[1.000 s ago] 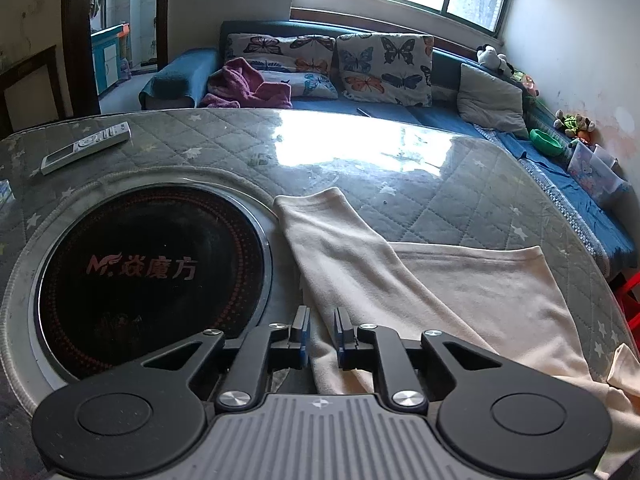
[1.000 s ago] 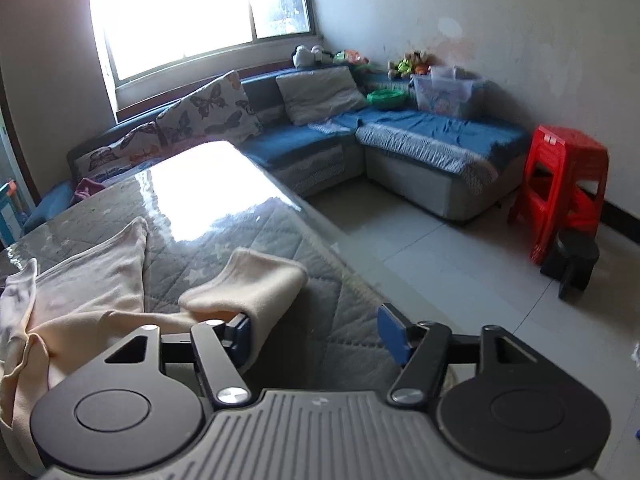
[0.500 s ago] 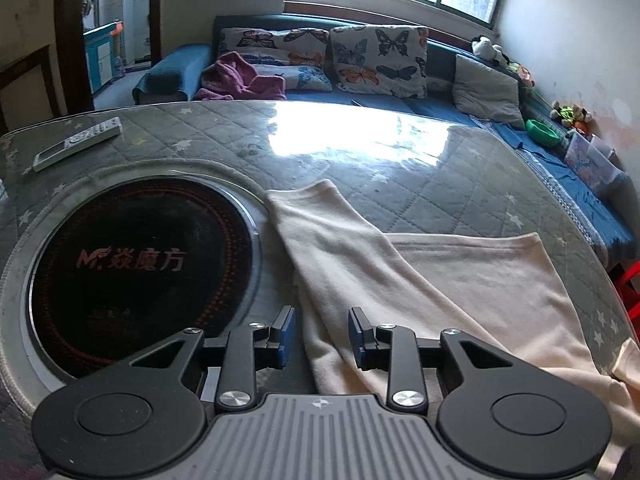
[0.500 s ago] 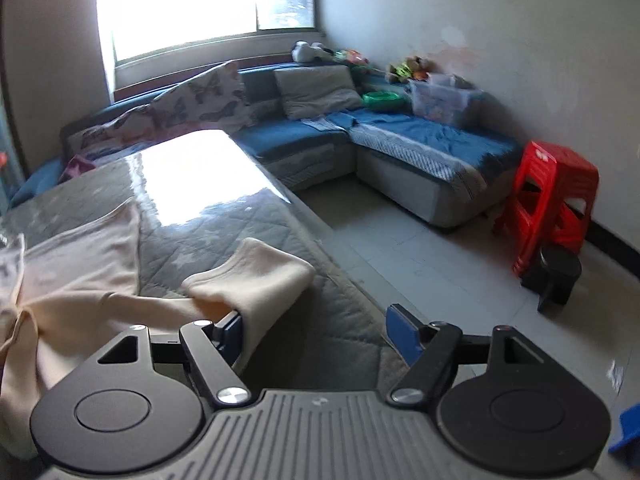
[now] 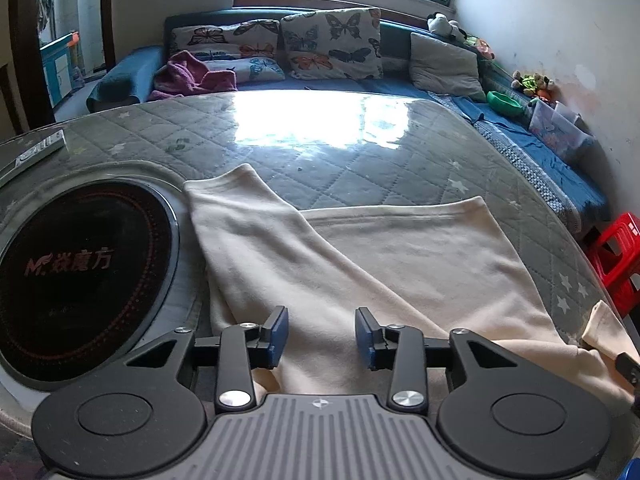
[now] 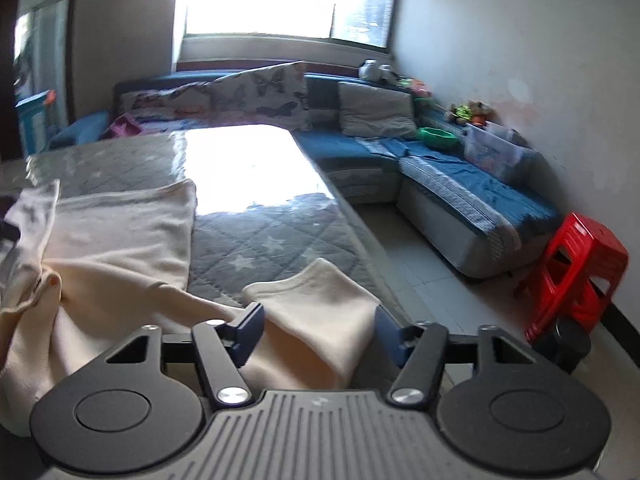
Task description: Fold clothes
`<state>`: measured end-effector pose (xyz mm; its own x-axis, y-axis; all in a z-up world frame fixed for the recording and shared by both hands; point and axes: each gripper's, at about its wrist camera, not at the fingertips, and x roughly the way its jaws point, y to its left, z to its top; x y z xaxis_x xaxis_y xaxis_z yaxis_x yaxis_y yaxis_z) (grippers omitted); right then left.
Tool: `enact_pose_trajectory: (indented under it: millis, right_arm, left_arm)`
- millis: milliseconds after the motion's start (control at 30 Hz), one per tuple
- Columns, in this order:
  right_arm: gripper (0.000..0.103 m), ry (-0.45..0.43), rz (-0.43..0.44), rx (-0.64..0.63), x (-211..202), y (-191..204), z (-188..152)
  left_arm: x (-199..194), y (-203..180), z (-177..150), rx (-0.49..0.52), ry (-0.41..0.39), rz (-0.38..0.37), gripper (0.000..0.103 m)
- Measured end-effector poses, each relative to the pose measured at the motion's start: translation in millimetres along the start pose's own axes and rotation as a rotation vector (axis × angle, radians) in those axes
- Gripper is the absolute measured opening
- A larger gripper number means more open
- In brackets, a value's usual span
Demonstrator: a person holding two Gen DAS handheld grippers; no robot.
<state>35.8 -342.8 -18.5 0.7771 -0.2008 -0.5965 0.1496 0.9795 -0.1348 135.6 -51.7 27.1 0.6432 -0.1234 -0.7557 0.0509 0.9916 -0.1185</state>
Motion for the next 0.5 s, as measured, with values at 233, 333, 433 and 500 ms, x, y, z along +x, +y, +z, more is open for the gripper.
enact_pose_trajectory:
  millis: [233,333,433,500]
  right_arm:
    - [0.06,0.003,-0.113,-0.141,21.3,4.0,-2.1]
    - [0.061,-0.026,-0.224,-0.068,16.1,-15.9,-1.8]
    - [0.061,-0.01,-0.27,0.02,10.8,-38.4,-5.4]
    - [0.062,0.007,-0.298,0.046,8.6,-48.8,-9.3]
  left_arm:
    - [0.2,11.7,-1.4,-0.017,0.001,0.035,0.045]
    - [2.7,17.0,-2.1,-0.031,0.009,0.044,0.045]
    - [3.7,19.5,-1.9,-0.038,0.01,0.047,0.045]
    - [3.7,20.6,-1.2,-0.041,0.007,0.051,0.045]
